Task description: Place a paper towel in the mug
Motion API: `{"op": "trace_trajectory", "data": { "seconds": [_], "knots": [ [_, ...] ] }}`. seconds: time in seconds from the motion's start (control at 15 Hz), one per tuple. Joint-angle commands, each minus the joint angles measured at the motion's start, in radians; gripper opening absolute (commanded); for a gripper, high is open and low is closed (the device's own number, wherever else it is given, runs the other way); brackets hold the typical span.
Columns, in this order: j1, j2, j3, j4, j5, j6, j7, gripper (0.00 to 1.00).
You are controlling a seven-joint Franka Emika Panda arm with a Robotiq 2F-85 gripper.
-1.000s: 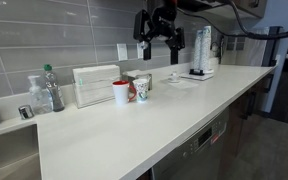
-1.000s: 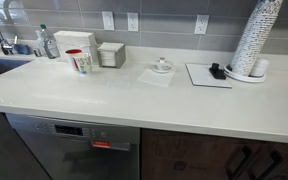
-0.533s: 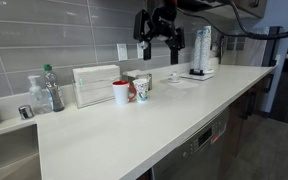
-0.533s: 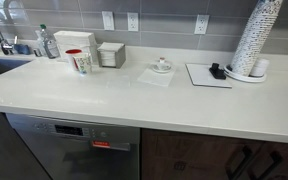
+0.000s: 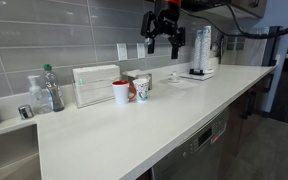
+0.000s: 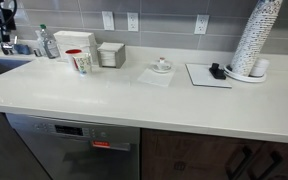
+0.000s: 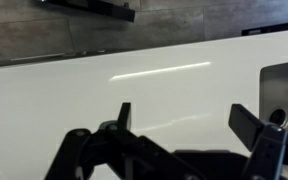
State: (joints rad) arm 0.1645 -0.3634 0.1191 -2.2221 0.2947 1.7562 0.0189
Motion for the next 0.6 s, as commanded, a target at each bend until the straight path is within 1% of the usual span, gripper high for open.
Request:
{"op": "trace_trajectory", "data": {
  "seconds": [0.0, 0.2, 0.33, 0.53],
  "knots": [
    [-0.06, 0.038, -0.067, 0.019, -0.033, 0.05, -0.101, 1.0],
    [-0.111, 0.064, -0.124, 0.025, -0.07, 0.107, -0.174, 1.0],
    [-0.138, 0.088, -0.149, 0.03, -0.087, 0.167, -0.19, 1.0],
    [-0.17, 0.134, -0.156, 0.041, -0.154, 0.275, -0.152, 1.0]
  ]
}}
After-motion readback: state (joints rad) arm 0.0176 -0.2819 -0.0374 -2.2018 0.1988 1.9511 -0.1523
